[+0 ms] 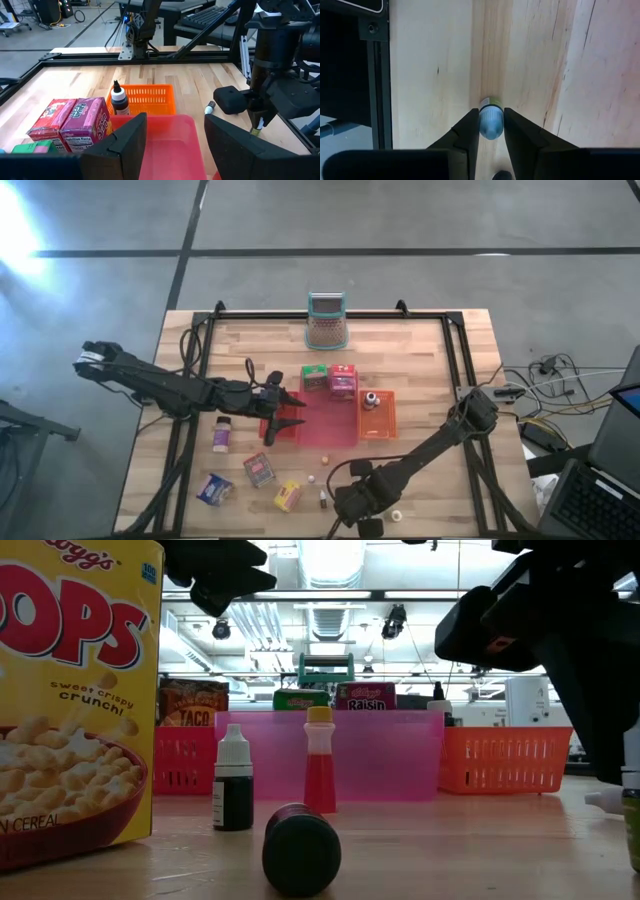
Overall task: Pick & Place Kitchen Items
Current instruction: Put the small green food coloring bottle into the orange bin
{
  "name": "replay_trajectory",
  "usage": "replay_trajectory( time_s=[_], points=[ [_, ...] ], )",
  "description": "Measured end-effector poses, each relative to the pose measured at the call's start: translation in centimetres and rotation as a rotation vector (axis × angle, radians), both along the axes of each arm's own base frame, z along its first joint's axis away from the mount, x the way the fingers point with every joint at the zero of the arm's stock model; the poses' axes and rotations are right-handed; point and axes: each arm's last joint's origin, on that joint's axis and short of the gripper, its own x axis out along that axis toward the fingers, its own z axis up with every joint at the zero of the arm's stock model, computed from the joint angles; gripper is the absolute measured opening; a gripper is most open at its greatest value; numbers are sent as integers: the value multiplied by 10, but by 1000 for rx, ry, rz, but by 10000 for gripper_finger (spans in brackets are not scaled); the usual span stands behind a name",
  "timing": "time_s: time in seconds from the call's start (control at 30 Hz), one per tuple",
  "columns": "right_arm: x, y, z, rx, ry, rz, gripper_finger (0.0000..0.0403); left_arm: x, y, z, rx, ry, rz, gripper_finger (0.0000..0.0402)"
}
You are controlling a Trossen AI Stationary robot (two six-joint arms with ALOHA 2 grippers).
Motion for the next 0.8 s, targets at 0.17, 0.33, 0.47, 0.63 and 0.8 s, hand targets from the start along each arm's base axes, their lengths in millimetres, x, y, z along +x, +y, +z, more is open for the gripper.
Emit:
replay_trajectory(
  time_s=[0.17, 0.33, 0.47, 0.63, 0.8],
  points=[
    [0, -1, 2, 2, -4, -6, 73, 0, 0, 0, 0, 0, 0, 204],
    [-1, -3, 5, -5, 5, -3, 58, 0, 0, 0, 0, 0, 0, 204],
    [-6, -7, 20, -38, -15, -15, 65, 0, 0, 0, 0, 0, 0, 204],
    [-22, -22, 57, -129, -67, -66, 69, 0, 0, 0, 0, 1, 0, 204],
    [-43, -47, 100, -257, -143, -125, 59, 0, 0, -1, 1, 3, 0, 204]
  ],
)
